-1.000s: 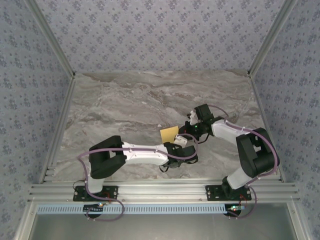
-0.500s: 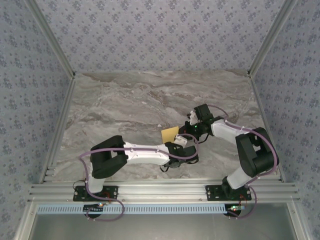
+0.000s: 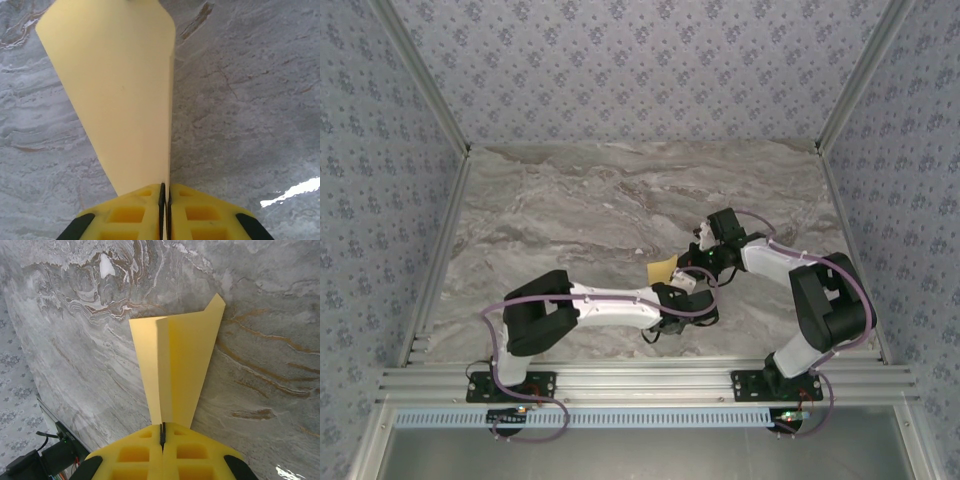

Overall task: Fold a paper plane with a square sheet of paper (fold left side to right side)
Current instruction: Fold the wing for the fifth time at the center of the table.

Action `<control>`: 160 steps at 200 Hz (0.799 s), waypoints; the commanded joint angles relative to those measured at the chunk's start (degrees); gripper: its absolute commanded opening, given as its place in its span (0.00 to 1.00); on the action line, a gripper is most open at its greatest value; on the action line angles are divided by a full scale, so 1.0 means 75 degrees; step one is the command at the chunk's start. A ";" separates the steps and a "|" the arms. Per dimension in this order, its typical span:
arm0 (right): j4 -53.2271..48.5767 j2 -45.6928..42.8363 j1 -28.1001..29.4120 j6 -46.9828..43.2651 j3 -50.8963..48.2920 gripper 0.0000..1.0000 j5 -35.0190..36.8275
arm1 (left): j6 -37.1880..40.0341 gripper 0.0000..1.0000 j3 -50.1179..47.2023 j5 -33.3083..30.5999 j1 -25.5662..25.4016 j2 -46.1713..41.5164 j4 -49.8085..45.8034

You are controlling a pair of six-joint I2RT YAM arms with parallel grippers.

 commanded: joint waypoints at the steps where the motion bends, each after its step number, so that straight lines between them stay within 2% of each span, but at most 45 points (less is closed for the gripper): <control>1: -0.0252 0.0114 0.0032 -0.0121 0.0251 0.04 0.0005 | 0.0063 0.10 -0.0306 0.0308 0.0111 -0.0213 0.0432; 27: -0.0355 0.0162 0.0015 -0.0227 0.0325 0.05 0.0006 | -0.0003 0.09 -0.0673 0.0756 0.0241 -0.0366 0.1060; 95: -0.0420 0.0238 -0.0053 -0.0236 0.0376 0.03 0.0066 | -0.0023 0.10 -0.0669 0.0678 0.0255 -0.0505 0.0953; 125: -0.0314 0.0071 -0.0153 -0.0477 0.0438 0.08 -0.0122 | 0.0106 0.09 -0.0583 0.0832 0.0272 -0.0648 0.0922; 130: -0.0290 -0.0021 -0.0172 -0.0518 0.0428 0.10 -0.0115 | 0.0104 0.09 -0.0600 0.0902 0.0296 -0.0682 0.0963; 139: -0.0260 -0.0210 -0.0237 -0.0568 0.0418 0.21 -0.0061 | 0.0089 0.09 -0.0655 0.1115 0.0370 -0.0765 0.1054; 160: -0.0324 -0.0686 -0.0428 -0.0770 0.0396 0.40 0.0133 | 0.0010 0.07 -0.0860 0.1578 0.0550 -0.0936 0.1393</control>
